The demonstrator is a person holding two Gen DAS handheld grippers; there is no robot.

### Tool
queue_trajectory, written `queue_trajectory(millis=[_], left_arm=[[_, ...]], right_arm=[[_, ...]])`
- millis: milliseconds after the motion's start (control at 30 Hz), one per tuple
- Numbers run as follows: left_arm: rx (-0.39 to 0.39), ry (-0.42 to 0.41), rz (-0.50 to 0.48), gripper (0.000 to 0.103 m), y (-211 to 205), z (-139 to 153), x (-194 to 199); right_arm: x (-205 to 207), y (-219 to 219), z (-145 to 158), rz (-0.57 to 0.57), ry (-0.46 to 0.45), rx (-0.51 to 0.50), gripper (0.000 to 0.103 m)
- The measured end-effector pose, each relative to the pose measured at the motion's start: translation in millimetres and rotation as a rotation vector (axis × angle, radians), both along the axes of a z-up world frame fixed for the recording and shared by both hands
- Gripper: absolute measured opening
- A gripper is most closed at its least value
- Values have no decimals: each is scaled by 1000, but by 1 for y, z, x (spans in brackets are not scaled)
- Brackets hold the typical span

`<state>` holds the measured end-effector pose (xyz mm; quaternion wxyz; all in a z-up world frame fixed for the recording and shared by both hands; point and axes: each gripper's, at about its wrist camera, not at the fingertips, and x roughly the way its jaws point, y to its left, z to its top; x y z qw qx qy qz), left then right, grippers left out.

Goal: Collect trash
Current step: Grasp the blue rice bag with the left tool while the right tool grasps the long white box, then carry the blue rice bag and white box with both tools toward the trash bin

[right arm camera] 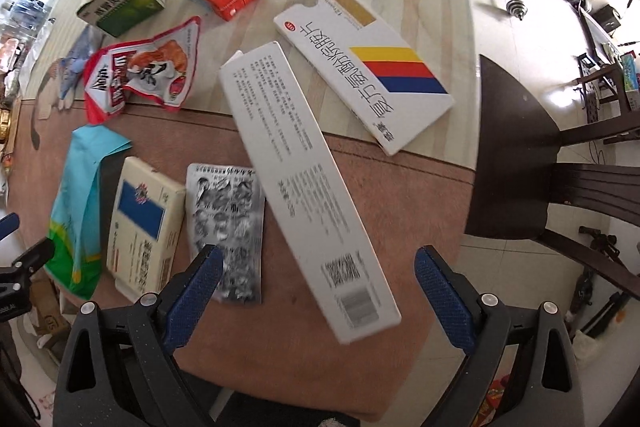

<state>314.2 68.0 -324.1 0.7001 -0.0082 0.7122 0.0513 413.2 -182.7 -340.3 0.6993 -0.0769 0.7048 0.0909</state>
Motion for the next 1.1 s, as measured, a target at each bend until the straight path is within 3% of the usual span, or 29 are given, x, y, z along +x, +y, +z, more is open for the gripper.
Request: queue_trajectory(millis=[233,400,433,500,633,933,1100], left_arm=[[-61,111,-70,103,-10,-40,18],[-78,116,-60,99,-7,-52,23],[-82,112,-60,99,-7,-52,24],[-87,102,-60,98,-4,-54,24],[-92,91,-29,95,1,-51,20],[-80,21,90,95,34,-23,2],[-61,-42,146,95,48,9,-12]], right_arm=[[19,12,-35,30,72,-14,98],[27,16,-54,35,103,-19,97],[27,17,-55,38,107,-19,95],[27,19,-58,40,108,-25,80],[26,20,-61,23,99,-48,57],[14,20,-40,27,61,26,55],[9,35,-15,47,29,71,54]])
